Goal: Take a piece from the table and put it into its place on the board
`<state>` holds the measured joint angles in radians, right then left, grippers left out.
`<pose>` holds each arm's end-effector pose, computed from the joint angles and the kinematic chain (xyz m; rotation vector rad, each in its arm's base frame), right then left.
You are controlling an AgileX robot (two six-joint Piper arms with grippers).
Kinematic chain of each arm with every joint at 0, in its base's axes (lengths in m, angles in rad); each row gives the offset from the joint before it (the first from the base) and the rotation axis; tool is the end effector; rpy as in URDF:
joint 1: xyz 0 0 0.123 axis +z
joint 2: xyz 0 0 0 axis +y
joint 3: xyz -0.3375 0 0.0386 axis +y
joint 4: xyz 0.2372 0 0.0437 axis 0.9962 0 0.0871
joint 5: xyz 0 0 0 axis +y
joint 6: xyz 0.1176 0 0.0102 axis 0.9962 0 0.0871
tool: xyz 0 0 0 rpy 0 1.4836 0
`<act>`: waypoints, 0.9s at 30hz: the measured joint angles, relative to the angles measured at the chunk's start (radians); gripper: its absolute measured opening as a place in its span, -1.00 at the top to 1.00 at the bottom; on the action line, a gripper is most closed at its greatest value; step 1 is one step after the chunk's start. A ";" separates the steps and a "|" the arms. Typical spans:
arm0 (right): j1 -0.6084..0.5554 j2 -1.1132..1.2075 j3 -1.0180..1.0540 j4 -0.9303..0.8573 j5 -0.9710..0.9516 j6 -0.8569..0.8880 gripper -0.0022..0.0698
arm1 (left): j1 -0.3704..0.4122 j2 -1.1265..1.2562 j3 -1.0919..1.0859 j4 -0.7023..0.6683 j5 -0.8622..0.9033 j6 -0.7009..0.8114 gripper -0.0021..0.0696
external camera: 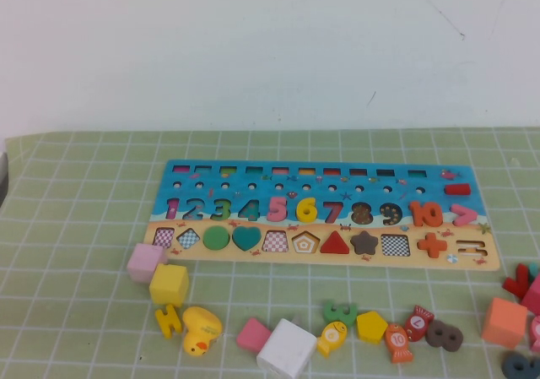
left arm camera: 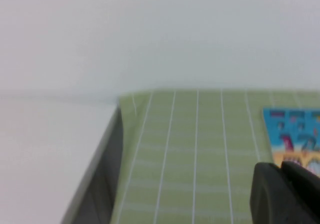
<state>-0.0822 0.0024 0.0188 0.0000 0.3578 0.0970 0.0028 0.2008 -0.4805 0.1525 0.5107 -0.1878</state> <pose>0.0136 -0.0011 0.1670 0.1667 1.8551 0.0103 0.0094 0.0088 0.3193 -0.1042 1.7061 0.0251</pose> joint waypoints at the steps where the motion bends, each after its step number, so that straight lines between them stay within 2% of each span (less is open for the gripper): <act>1: 0.000 0.000 0.000 0.000 0.000 0.000 0.95 | 0.007 0.000 0.019 -0.006 0.000 -0.002 0.95; 5: 0.000 0.000 0.000 0.000 0.000 0.000 0.95 | 0.010 0.000 0.142 -0.017 -0.039 -0.002 0.95; 10: 0.000 0.000 0.000 0.000 0.000 0.000 0.95 | 0.010 -0.043 0.387 -0.025 -0.267 -0.002 0.95; 13: 0.000 0.000 0.000 0.000 0.000 0.000 0.95 | 0.010 -0.118 0.486 -0.051 -0.342 -0.002 0.95; 19: 0.000 0.000 0.000 0.000 0.000 0.000 0.95 | 0.010 -0.207 0.501 -0.117 -0.209 -0.006 0.95; 27: 0.000 0.000 0.000 0.000 0.000 0.000 0.95 | -0.045 -0.213 0.499 -0.133 -0.200 0.103 0.95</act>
<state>-0.0822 0.0024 0.0188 0.0000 0.3578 0.0970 -0.0422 -0.0122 0.0185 0.0199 0.3106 -0.0847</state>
